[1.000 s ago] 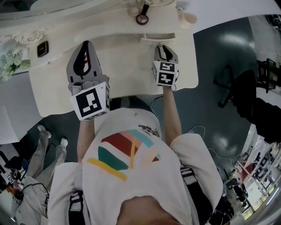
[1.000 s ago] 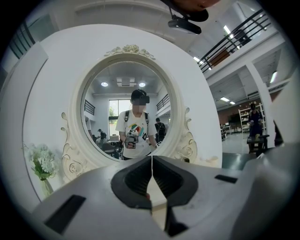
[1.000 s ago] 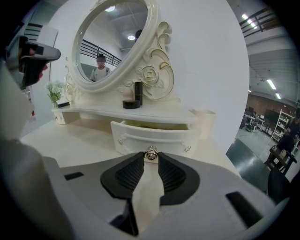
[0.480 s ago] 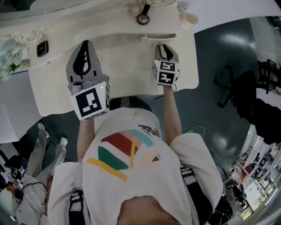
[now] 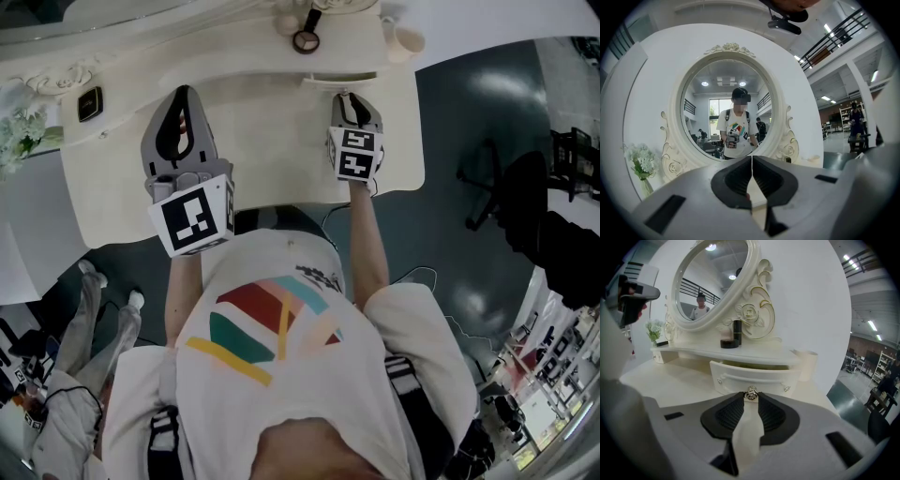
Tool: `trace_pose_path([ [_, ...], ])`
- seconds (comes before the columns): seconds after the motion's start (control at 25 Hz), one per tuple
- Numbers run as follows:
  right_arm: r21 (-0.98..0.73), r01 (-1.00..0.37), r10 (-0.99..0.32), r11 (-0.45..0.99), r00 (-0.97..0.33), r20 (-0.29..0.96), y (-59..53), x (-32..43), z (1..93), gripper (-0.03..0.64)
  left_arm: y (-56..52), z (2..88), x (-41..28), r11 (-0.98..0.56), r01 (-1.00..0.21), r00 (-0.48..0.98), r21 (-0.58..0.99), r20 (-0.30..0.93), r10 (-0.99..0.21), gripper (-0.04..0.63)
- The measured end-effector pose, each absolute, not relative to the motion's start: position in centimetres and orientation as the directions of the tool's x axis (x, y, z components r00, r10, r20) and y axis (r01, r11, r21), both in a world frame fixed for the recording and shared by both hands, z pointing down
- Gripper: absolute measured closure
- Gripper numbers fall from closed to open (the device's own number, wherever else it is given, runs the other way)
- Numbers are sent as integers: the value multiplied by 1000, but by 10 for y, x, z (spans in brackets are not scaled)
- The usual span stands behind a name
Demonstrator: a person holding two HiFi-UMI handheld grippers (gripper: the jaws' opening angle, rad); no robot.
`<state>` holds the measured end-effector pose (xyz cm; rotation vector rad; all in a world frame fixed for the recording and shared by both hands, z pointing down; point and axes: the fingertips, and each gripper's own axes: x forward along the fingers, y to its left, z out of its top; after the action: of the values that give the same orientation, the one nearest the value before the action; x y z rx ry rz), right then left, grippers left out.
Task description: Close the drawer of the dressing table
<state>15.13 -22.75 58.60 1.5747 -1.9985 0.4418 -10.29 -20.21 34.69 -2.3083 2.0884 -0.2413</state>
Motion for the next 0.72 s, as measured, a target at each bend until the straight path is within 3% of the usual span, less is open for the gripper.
trace_pose_path([
  [0.72, 82, -961, -784, 265, -165, 599, -241, 149, 587, 531, -205, 348, -108, -81, -988, 66, -129, 120, -991, 588],
])
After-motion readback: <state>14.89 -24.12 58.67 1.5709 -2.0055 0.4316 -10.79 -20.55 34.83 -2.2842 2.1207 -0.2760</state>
